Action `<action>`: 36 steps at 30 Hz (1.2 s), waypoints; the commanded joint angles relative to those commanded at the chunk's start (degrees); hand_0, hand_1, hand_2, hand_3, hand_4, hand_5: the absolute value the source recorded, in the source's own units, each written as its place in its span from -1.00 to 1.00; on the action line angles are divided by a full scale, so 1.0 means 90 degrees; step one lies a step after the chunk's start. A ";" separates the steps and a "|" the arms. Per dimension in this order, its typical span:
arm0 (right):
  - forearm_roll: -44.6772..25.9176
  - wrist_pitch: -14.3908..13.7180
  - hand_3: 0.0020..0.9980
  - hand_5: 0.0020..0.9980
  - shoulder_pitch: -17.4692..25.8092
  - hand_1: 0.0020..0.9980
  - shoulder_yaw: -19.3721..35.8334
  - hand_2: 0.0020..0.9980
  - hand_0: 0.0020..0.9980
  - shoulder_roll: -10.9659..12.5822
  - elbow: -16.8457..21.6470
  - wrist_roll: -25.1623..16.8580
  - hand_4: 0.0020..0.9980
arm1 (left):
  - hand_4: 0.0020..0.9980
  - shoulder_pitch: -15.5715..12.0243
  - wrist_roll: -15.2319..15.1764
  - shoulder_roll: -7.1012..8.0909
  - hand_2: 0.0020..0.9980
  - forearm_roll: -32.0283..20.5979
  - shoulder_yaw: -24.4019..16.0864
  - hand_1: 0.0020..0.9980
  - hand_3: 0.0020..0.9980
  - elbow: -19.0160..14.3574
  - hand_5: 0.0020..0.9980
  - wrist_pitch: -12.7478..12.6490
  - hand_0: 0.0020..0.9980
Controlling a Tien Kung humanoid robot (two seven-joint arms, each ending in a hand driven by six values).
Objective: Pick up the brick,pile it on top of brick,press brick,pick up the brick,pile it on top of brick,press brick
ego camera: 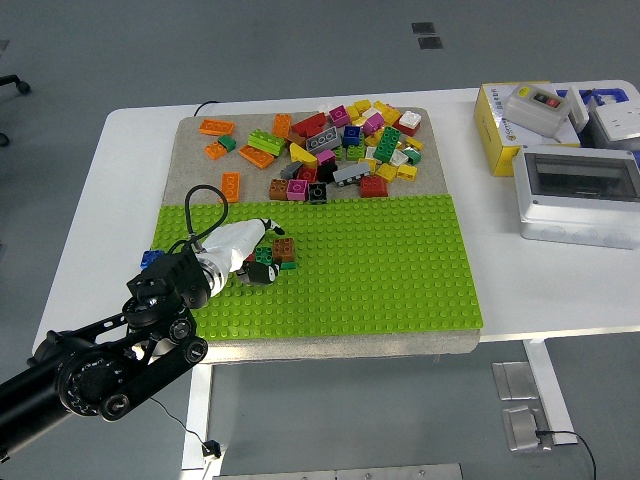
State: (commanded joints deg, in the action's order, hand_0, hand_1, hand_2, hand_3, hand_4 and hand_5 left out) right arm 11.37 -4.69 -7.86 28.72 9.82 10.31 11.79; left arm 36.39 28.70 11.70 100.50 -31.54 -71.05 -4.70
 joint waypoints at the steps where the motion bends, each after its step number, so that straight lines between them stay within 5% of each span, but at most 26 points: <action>1: 0.0000 0.0000 0.56 1.00 0.0000 0.32 0.0000 0.37 0.41 0.0001 0.0000 0.0001 0.23 | 0.20 -0.0002 0.0001 0.0002 0.91 0.0000 -0.0007 0.87 0.68 -0.0006 -0.63 0.0016 0.94; 4: 0.0012 0.0002 0.56 1.00 0.0000 0.32 0.0013 0.37 0.41 0.0005 0.0000 0.0005 0.23 | 0.20 -0.0011 0.0010 0.0010 0.91 -0.0008 -0.0037 0.87 0.68 -0.0034 -0.63 0.0084 0.94; 5: 0.0016 0.0002 0.56 1.00 0.0000 0.32 0.0019 0.37 0.41 0.0006 0.0000 0.0006 0.22 | 0.40 -0.0016 0.0018 0.0013 0.92 -0.0011 -0.0049 0.88 0.69 -0.0047 -0.47 0.0105 0.95; 22: 0.0099 0.0003 0.55 1.00 0.0031 0.32 0.0112 0.37 0.41 0.0024 0.0000 0.0027 0.23 | 0.47 -0.0273 0.0271 0.0280 0.94 0.0066 -0.0643 0.89 0.69 -0.0956 -0.35 0.0478 0.96; 23: 0.0104 0.0002 0.55 1.00 0.0032 0.32 0.0116 0.37 0.41 0.0026 0.0000 0.0027 0.23 | 0.48 -0.0286 0.0278 0.0296 0.93 0.0070 -0.0665 0.89 0.57 -0.1004 -0.32 0.0481 0.96; 36: 0.0129 -0.0003 0.55 1.00 0.0038 0.32 0.0126 0.37 0.41 0.0026 0.0000 0.0034 0.23 | 0.48 -0.0363 0.0421 0.0306 0.92 0.0103 -0.0596 0.90 0.47 -0.1113 -0.30 0.0542 0.96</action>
State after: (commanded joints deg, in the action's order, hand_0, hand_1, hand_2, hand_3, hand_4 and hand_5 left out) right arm 12.53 -4.71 -7.51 29.85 10.05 10.31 12.10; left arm 33.13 32.49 14.45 101.42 -36.90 -81.07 0.17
